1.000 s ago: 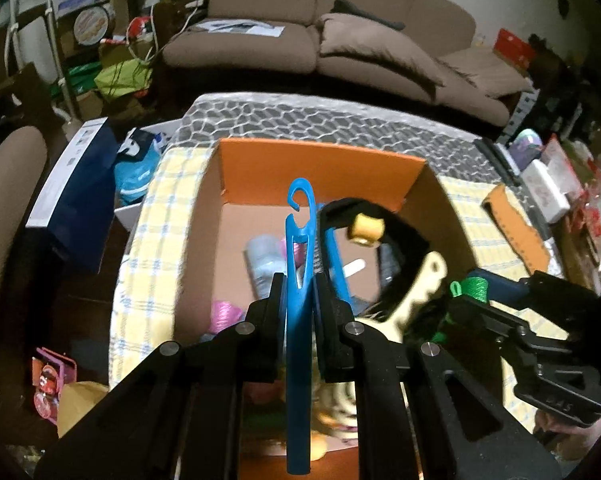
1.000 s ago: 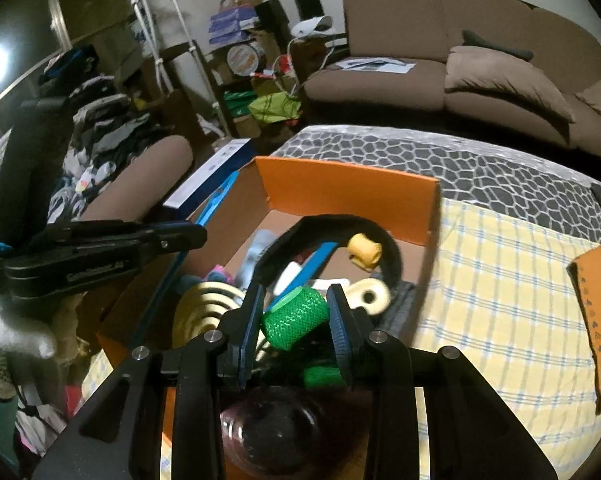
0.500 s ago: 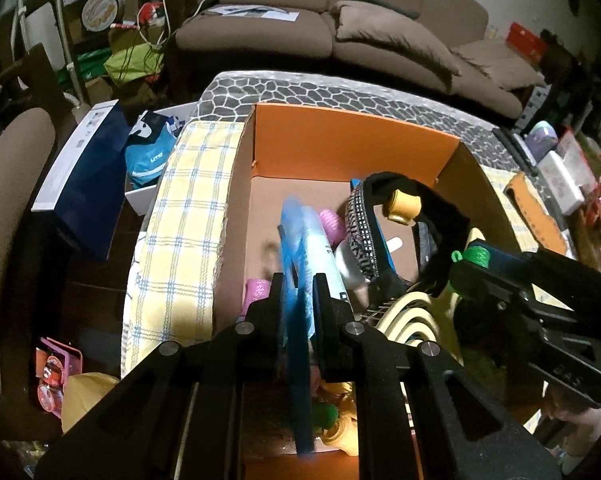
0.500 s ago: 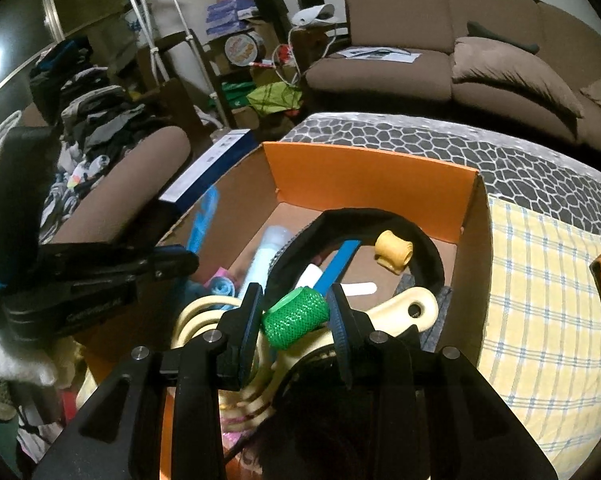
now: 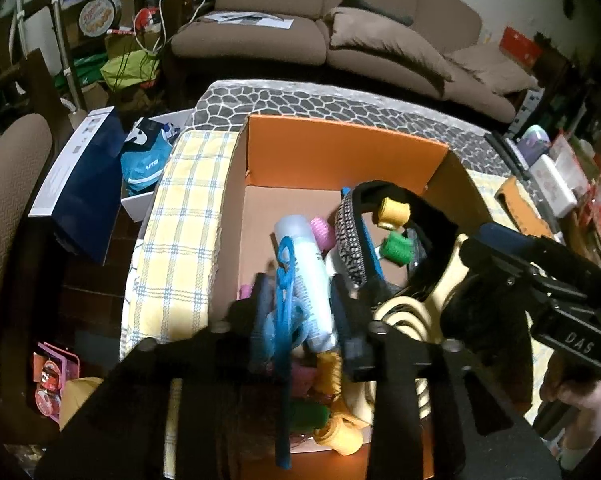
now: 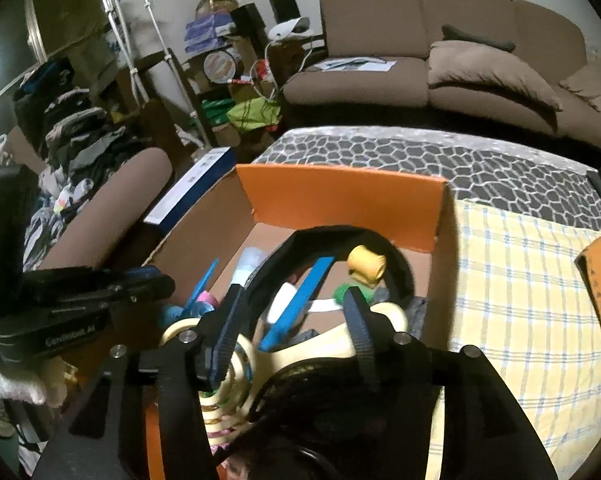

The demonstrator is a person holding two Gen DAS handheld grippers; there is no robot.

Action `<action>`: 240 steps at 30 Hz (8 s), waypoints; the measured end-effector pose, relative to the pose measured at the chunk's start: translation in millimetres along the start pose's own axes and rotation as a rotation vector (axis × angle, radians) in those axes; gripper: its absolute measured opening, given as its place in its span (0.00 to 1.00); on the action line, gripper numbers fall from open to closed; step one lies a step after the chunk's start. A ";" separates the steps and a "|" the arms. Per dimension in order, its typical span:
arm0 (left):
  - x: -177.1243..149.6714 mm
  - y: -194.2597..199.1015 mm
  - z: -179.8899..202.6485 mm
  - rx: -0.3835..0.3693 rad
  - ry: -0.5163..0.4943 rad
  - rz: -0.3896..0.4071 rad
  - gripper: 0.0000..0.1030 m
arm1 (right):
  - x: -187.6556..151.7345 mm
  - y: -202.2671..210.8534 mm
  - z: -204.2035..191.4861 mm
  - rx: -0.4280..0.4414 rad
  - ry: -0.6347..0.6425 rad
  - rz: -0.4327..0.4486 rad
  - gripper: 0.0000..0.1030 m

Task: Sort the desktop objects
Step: 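Lower both grippers into the box and open them to drop the items, then withdraw both grippers from the box toward the orange patterned cloth, then close the left gripper on a cloth corner while the right gripper grasps the cloth edge, then lift the orange cloth with both grippers and carry it over the box, then open both grippers to drop the cloth onto the items in the box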

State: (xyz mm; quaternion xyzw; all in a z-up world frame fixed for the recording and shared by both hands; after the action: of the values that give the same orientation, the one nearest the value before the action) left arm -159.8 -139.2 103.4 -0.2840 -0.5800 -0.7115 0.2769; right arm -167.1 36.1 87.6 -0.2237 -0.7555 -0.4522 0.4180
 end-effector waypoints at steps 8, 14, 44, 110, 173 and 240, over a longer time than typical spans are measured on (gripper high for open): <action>8.5 4.9 19.6 -0.047 0.014 0.024 1.00 | 10.4 23.8 21.7 -0.034 -0.021 0.049 0.82; 11.3 4.3 42.5 -0.053 -0.012 0.020 1.00 | 12.0 38.3 39.4 -0.081 -0.015 0.060 0.99; 11.4 -4.3 185.5 -0.113 -0.148 0.019 1.00 | 3.6 122.0 142.6 -0.223 -0.079 0.084 0.99; 4.0 -261.5 411.5 -0.161 -0.396 -0.065 0.93 | -85.5 171.1 420.8 -0.658 -0.431 0.054 0.42; 101.9 54.1 92.5 -0.014 -0.152 0.285 0.04 | 76.0 111.6 114.3 -0.092 -0.186 0.193 0.07; 0.9 64.6 17.5 0.086 -0.035 0.161 0.68 | 42.0 34.9 32.5 -0.274 0.134 -0.071 0.73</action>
State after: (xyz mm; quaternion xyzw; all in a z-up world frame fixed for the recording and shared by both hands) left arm -112.3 -133.4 150.1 -0.3300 -0.5901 -0.6563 0.3348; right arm -179.2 79.8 132.0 -0.2211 -0.6645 -0.5795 0.4169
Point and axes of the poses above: each gripper's, at about its wrist camera, not at the fingertips, and y roughly against the way its jaws point, z to its right, x to its top, the point moved 2 cm from there along -y, roughly the way its jaws point, and after that the axes turned 14 degrees about z, right-handed, at the moved point
